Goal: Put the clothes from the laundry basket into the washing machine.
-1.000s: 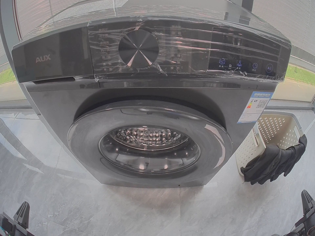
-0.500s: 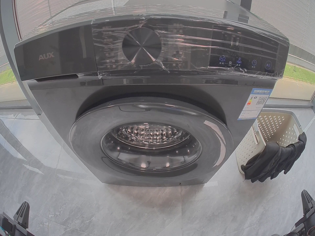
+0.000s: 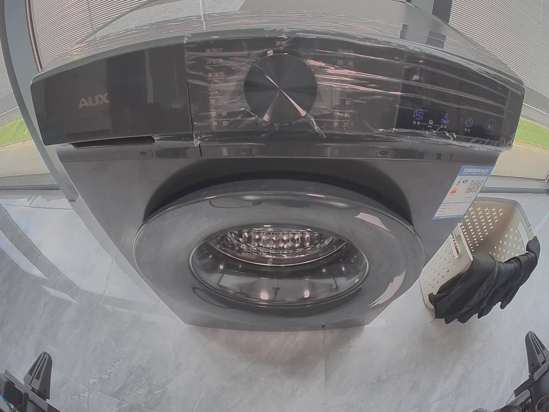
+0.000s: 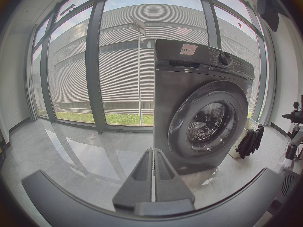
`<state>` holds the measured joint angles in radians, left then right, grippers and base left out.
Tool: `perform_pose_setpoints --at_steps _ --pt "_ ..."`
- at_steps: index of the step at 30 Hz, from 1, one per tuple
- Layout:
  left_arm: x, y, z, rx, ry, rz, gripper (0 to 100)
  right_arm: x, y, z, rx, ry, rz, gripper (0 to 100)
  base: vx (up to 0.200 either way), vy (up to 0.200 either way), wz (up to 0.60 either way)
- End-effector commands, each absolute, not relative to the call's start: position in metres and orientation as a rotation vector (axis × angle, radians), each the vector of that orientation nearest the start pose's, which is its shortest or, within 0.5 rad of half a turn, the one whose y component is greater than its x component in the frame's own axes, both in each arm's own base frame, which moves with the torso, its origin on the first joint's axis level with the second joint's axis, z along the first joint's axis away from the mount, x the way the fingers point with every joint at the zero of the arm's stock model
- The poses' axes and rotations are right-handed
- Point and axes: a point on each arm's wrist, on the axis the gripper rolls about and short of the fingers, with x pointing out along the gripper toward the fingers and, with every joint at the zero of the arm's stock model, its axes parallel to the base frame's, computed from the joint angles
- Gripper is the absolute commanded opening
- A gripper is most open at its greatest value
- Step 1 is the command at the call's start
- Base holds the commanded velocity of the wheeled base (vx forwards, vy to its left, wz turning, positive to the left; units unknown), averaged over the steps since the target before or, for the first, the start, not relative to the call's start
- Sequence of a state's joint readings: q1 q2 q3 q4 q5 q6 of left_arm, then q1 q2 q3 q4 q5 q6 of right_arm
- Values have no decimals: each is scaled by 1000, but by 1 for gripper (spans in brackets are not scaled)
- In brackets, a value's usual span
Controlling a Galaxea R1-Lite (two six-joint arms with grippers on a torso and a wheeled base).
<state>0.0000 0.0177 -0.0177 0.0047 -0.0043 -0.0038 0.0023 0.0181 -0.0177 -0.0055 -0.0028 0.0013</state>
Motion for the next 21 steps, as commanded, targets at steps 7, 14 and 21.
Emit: perform_pose_setpoints --at_steps 7,14,21 --pt "-23 0 75 -3 6 -3 0 -27 0 95 10 -107 19 0 29 0 0" --pt "-23 0 75 -3 5 -5 0 -21 9 143 18 6 459 0 0 0 0" --pt "-23 0 75 -2 5 -5 0 33 14 147 -12 274 626 0 0 0 0"
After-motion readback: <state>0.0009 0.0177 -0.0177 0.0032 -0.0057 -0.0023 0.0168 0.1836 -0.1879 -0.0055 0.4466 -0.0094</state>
